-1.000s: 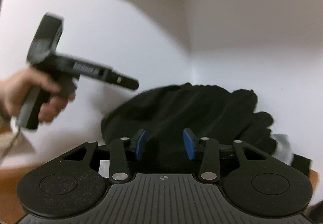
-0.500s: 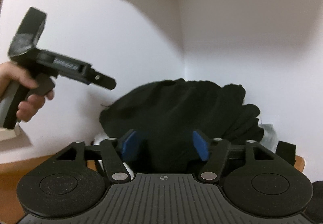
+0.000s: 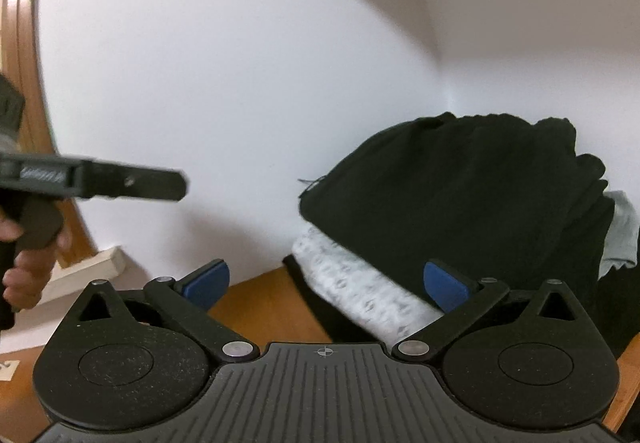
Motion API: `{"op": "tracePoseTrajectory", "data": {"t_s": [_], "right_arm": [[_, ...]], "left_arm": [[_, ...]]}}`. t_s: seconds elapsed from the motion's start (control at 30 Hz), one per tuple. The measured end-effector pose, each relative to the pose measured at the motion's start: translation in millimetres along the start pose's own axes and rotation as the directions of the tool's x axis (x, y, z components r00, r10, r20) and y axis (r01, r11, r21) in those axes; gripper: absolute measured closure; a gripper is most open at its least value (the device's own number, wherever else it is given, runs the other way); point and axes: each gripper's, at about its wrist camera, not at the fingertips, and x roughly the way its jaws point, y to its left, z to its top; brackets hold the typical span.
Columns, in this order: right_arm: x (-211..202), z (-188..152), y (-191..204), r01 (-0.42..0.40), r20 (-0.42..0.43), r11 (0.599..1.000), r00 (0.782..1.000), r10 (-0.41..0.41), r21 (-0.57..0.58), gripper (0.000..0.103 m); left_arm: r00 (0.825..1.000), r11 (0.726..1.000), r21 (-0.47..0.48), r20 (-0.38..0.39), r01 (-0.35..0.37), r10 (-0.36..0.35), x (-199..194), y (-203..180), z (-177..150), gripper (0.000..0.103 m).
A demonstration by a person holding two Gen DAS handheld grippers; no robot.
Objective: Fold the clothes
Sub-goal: 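Open both tools and pull them back from the stacked clothes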
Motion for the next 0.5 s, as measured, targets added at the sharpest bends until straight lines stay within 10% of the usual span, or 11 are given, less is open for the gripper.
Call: {"op": "tracePoseTrajectory", "data": {"t_s": [0.5], "right_arm": [[19,-63,80,0.194,-0.217,0.981,0.959,-0.184,0.029,0.0]], "left_arm": [[0.996,1.0,-0.022,-0.087,-0.002,0.0,-35,46,-111,0.0]]}}
